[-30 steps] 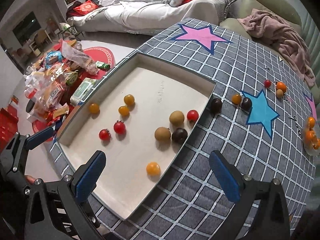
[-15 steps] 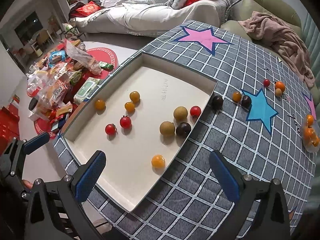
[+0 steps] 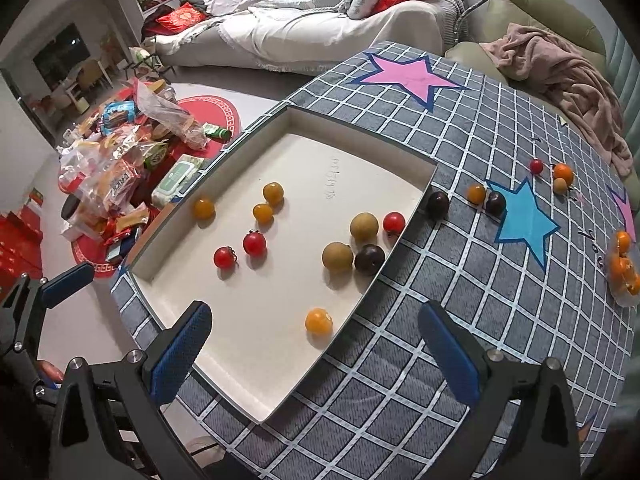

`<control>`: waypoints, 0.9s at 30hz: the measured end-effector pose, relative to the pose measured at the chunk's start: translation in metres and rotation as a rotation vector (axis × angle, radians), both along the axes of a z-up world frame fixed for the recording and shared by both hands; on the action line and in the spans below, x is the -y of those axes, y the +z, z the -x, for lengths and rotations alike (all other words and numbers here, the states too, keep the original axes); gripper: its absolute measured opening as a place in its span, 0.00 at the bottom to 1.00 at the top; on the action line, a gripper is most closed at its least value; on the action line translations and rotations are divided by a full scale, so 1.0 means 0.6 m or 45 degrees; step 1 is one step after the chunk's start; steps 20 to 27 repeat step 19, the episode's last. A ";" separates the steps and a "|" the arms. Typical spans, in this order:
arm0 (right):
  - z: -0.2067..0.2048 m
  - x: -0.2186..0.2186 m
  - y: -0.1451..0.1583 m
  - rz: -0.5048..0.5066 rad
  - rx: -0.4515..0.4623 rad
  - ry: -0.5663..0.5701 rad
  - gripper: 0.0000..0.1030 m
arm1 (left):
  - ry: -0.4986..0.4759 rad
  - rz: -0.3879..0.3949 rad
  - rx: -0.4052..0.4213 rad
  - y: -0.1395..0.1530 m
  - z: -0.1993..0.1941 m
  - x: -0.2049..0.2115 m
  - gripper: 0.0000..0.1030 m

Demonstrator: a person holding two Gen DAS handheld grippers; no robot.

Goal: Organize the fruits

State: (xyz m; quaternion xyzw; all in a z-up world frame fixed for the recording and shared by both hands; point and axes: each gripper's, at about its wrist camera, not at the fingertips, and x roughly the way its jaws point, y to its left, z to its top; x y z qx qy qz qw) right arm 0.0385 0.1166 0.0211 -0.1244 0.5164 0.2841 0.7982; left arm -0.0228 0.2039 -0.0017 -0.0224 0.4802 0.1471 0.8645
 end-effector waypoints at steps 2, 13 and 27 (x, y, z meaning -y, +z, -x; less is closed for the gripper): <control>-0.002 0.001 -0.002 -0.004 -0.006 -0.001 1.00 | 0.000 -0.003 -0.002 0.000 0.000 0.001 1.00; -0.002 0.003 -0.004 -0.016 -0.013 0.004 1.00 | 0.010 0.000 -0.015 -0.006 0.000 0.003 1.00; -0.002 0.005 -0.004 -0.024 -0.016 0.004 1.00 | 0.005 -0.015 -0.007 -0.004 0.001 0.007 1.00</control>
